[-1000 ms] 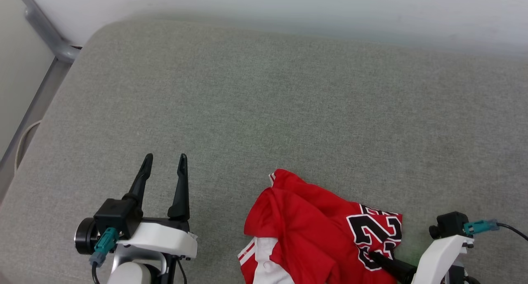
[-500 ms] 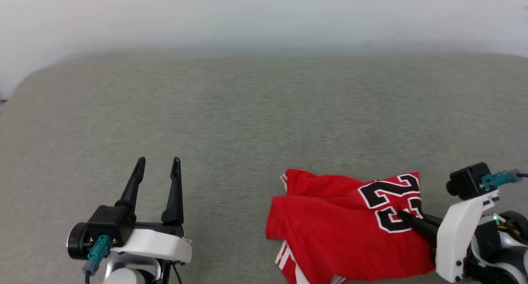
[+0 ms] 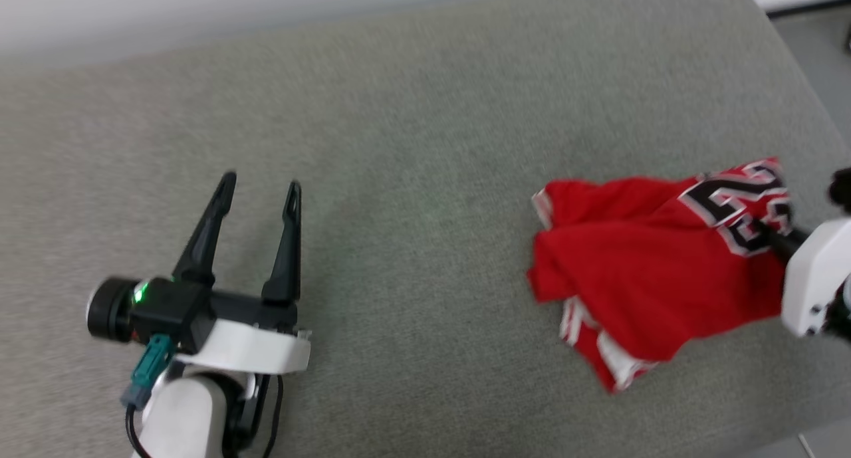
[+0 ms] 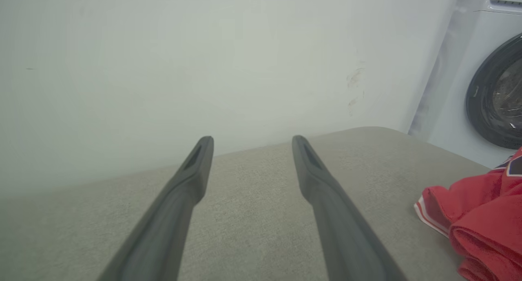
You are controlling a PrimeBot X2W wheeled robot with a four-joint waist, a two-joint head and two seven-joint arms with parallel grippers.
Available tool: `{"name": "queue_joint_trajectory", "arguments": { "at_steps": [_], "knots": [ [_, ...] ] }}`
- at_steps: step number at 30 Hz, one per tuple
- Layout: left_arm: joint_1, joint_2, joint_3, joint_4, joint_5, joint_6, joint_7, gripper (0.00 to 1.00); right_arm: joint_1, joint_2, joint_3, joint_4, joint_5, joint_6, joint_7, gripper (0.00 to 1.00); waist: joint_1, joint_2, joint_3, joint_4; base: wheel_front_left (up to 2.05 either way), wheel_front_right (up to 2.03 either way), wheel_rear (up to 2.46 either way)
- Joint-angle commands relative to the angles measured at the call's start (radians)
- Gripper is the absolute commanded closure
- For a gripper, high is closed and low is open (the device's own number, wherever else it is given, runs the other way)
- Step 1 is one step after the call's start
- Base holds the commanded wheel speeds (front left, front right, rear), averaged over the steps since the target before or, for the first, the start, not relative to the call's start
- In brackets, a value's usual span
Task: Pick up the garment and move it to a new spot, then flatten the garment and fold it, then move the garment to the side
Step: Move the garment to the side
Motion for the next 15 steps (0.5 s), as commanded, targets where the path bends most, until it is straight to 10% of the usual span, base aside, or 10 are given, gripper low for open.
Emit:
{"name": "queue_joint_trajectory", "arguments": {
  "at_steps": [1, 15],
  "knots": [
    [-0.034, 0.013, -0.011, -0.016, 0.01, -0.008, 0.009, 0.0, -0.045, -0.004, -0.018, 0.037, -0.018, -0.002, -0.028, 1.0, -0.0001, 0.0, 0.11, -0.074, 0.0, 0.0, 0.0],
    [-0.254, 0.07, -0.122, -0.201, 0.059, -0.047, 0.126, 0.0, -0.431, -0.066, -0.305, 0.485, -0.245, -0.002, -0.363, 1.0, -0.0001, 0.0, 0.396, -0.031, 0.0, 0.0, 0.0]
  ]
}}
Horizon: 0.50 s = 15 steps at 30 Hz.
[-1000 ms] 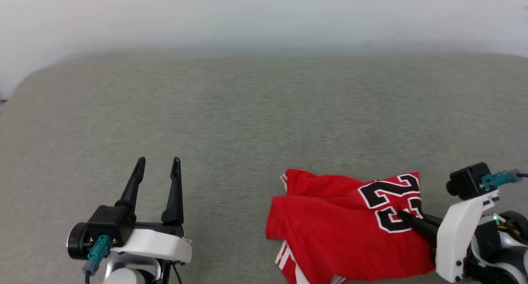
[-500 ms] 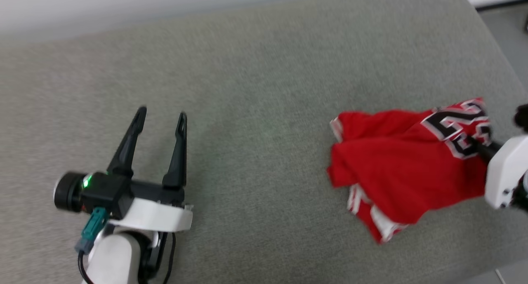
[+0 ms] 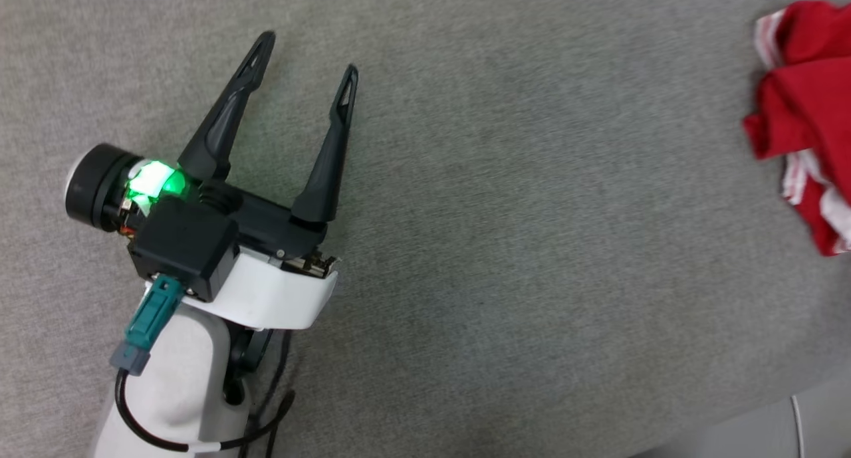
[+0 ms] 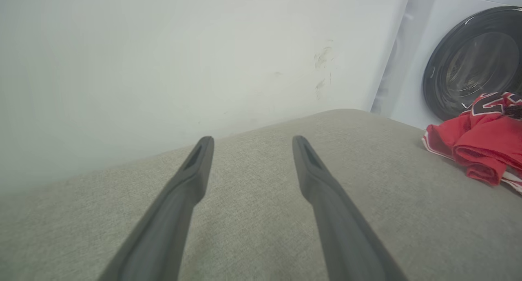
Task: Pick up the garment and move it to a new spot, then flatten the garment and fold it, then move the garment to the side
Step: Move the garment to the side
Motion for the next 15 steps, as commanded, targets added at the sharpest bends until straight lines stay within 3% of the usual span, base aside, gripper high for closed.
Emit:
{"name": "queue_joint_trajectory", "arguments": {
  "at_steps": [1, 7, 8, 9, 10, 15],
  "knots": [
    [-0.022, 0.004, -0.005, -0.009, 0.006, -0.003, 0.002, 0.0, -0.031, -0.008, -0.034, 0.024, -0.016, -0.002, -0.017, 1.0, -0.0002, 0.0, 0.045, 0.028, 0.0, 0.0, 0.0],
    [-0.045, 0.007, -0.017, -0.012, 0.011, 0.0, 0.004, 0.0, -0.064, 0.018, -0.138, 0.125, -0.08, -0.002, -0.054, 1.0, -0.0002, 0.0, 0.07, 0.055, 0.0, 0.0, 0.0],
    [-0.043, 0.007, -0.017, -0.01, 0.01, 0.003, 0.001, 0.0, -0.066, 0.023, -0.148, 0.135, -0.092, -0.002, -0.065, 0.75, -0.0002, 0.0, 0.068, 0.058, 0.0, 0.0, 0.0],
    [-0.039, 0.006, -0.017, -0.005, 0.008, 0.006, -0.003, 0.0, -0.067, 0.028, -0.163, 0.146, -0.104, -0.002, -0.081, 0.42, -0.0002, 0.0, 0.061, 0.062, 0.0, 0.0, 0.0],
    [-0.035, 0.006, -0.016, -0.002, 0.007, 0.008, -0.005, 0.0, -0.066, 0.032, -0.169, 0.157, -0.113, -0.002, -0.089, 0.0, -0.0002, 0.0, 0.056, 0.064, 0.0, 0.0, 0.0],
    [-0.008, -0.005, -0.016, 0.024, -0.007, 0.02, -0.021, 0.0, -0.044, 0.035, -0.212, 0.188, -0.169, -0.002, -0.185, 0.0, -0.0002, 0.0, 0.001, 0.087, 0.0, 0.0, 0.0]
  ]
}}
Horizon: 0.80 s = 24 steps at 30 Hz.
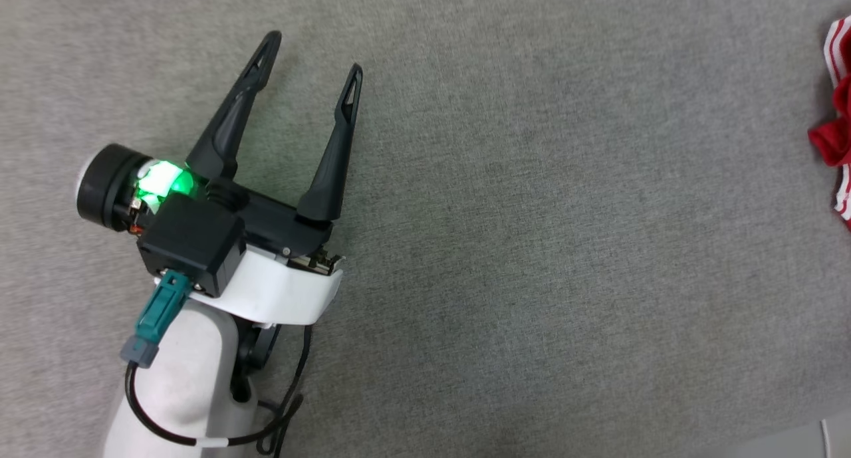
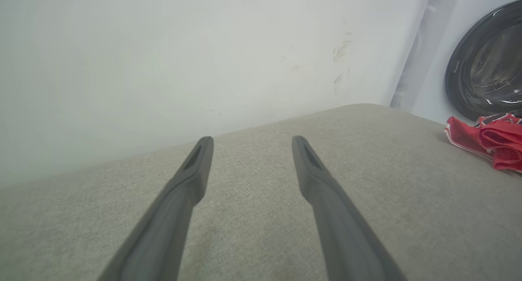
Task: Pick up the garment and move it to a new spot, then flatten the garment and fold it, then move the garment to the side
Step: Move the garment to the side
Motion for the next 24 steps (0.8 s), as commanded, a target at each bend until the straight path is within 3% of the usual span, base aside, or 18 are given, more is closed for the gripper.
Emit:
{"name": "queue_joint_trajectory", "arguments": {
  "at_steps": [1, 3, 12, 24],
  "knots": [
    [0.02, -0.007, -0.001, 0.01, -0.006, 0.007, -0.009, 0.0, 0.013, -0.007, -0.022, 0.005, -0.021, -0.002, -0.04, 0.0, -0.0001, 0.0, -0.04, 0.019, 0.0, 0.0, 0.0],
    [0.048, -0.018, -0.002, 0.05, -0.021, 0.018, -0.027, 0.0, 0.036, -0.001, -0.058, 0.012, -0.048, -0.002, -0.122, 0.0, -0.0001, 0.0, -0.105, 0.039, 0.0, 0.0, 0.0],
    [0.175, -0.071, -0.002, 0.158, -0.078, 0.06, -0.065, 0.0, 0.164, 0.04, -0.049, -0.009, -0.012, -0.002, -0.261, 0.0, -0.0001, 0.0, -0.311, 0.105, 0.0, 0.0, 0.0],
    [0.322, -0.091, 0.005, 0.25, -0.128, 0.098, -0.087, 0.0, 0.452, 0.21, 0.031, -0.182, 0.046, -0.002, -0.325, 0.0, -0.0001, 0.0, -0.494, 0.173, 0.0, 0.0, 0.0]
  ]
}}
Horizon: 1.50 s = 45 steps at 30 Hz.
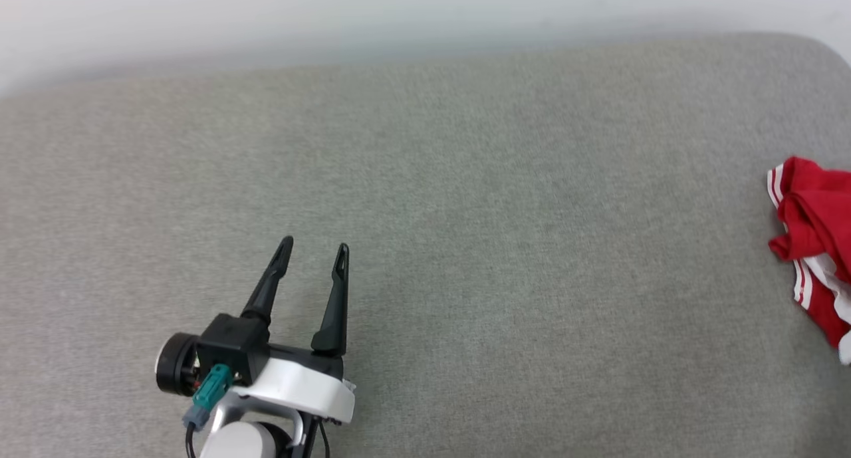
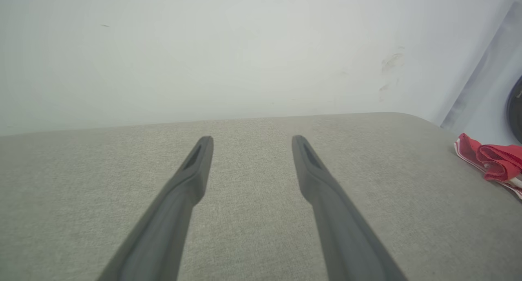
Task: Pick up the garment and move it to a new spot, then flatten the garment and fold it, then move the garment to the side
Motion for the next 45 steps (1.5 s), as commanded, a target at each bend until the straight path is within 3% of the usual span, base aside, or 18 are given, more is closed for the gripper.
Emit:
{"name": "queue_joint_trajectory", "arguments": {
  "at_steps": [1, 11, 16, 31, 45],
  "knots": [
    [0.02, -0.008, -0.004, 0.005, -0.008, 0.005, -0.008, 0.0, 0.051, 0.028, 0.003, -0.045, 0.009, -0.002, -0.007, 0.0, 0.0003, -0.0001, -0.054, 0.037, 0.0, 0.0, 0.0],
    [0.09, -0.012, 0.012, 0.055, -0.032, 0.034, -0.02, 0.0, 0.264, 0.204, 0.121, -0.351, -0.022, -0.001, 0.048, 0.0, 0.0003, -0.0001, -0.144, 0.101, 0.0, 0.0, 0.0],
    [0.12, 0.0, 0.036, 0.082, -0.037, 0.046, -0.031, 0.0, 0.37, 0.244, 0.188, -0.507, -0.022, -0.001, 0.113, 0.0, 0.0003, -0.0001, -0.19, 0.129, 0.0, 0.0, 0.0],
    [0.172, 0.053, 0.08, 0.157, -0.041, 0.033, -0.04, 0.0, 0.567, 0.259, 0.251, -0.81, -0.02, -0.001, 0.229, 0.0, 0.0003, -0.0001, -0.261, 0.14, 0.0, 0.0, 0.0],
    [0.17, 0.053, 0.087, 0.172, -0.03, 0.022, -0.042, 0.0, 0.614, 0.259, 0.269, -0.841, 0.006, -0.001, 0.234, 0.0, 0.0003, -0.0001, -0.262, 0.135, 0.0, 0.0, 0.0]
  ]
}}
